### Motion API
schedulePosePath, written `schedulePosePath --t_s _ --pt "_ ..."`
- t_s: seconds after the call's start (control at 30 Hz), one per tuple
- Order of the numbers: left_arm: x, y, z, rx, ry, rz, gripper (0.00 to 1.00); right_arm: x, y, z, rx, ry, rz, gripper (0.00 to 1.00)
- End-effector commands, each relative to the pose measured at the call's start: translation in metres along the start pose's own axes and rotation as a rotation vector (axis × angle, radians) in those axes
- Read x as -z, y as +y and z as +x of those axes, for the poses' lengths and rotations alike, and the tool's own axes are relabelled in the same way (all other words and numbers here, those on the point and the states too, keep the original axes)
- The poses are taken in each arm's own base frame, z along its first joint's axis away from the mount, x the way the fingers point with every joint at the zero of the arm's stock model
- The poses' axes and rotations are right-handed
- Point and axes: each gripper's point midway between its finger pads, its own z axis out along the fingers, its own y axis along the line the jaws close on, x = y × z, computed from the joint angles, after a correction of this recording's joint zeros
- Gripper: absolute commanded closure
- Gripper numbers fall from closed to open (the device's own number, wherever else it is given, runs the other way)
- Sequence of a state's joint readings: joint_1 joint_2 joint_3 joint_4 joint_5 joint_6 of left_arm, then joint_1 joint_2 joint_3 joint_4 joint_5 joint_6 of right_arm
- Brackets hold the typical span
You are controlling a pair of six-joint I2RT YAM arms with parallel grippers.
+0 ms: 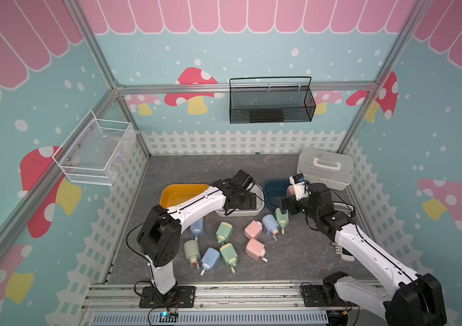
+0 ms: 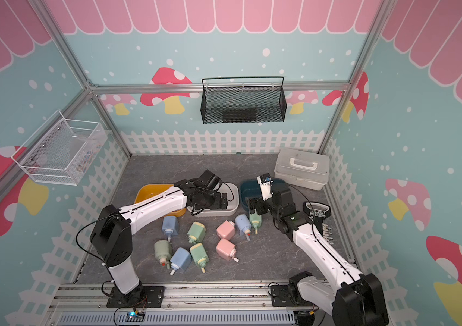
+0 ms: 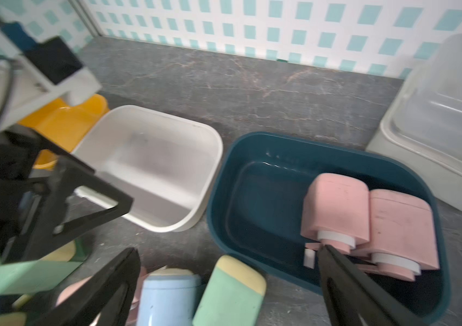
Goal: Place the pencil sharpeners by color into the storage box
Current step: Pick up the pencil sharpener from the center of the board.
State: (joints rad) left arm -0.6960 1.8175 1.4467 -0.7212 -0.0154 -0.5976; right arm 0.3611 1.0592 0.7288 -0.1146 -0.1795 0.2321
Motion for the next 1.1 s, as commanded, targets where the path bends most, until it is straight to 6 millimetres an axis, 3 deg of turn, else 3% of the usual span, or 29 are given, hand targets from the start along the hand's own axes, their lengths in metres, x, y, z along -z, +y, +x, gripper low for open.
schedulePosePath --t_s 0.0,0.3,0.5,0.83,1.07 --pt "0.003 -0.003 -0.001 -0.054 -0.011 0.017 0.01 0.011 0.033 0.006 -0.005 -0.015 -0.179 0.01" --pt "0.005 -0.015 -0.016 -0.055 -0.072 0.066 0.01 0.032 0.084 0.055 0.100 0.109 -0.317 0.02" --pt "0.001 -0.004 -0.023 0.067 -0.129 0.028 0.01 0.039 0.123 0.084 0.165 0.132 -0.449 0.02" --pt "0.008 0.012 -0.026 0.111 -0.161 -0.009 0.01 0.043 0.141 0.134 0.315 0.315 -0.432 0.05" --pt "0.007 0.019 -0.026 0.151 -0.164 -0.006 0.01 0.027 0.153 0.156 0.418 0.405 -0.349 0.07"
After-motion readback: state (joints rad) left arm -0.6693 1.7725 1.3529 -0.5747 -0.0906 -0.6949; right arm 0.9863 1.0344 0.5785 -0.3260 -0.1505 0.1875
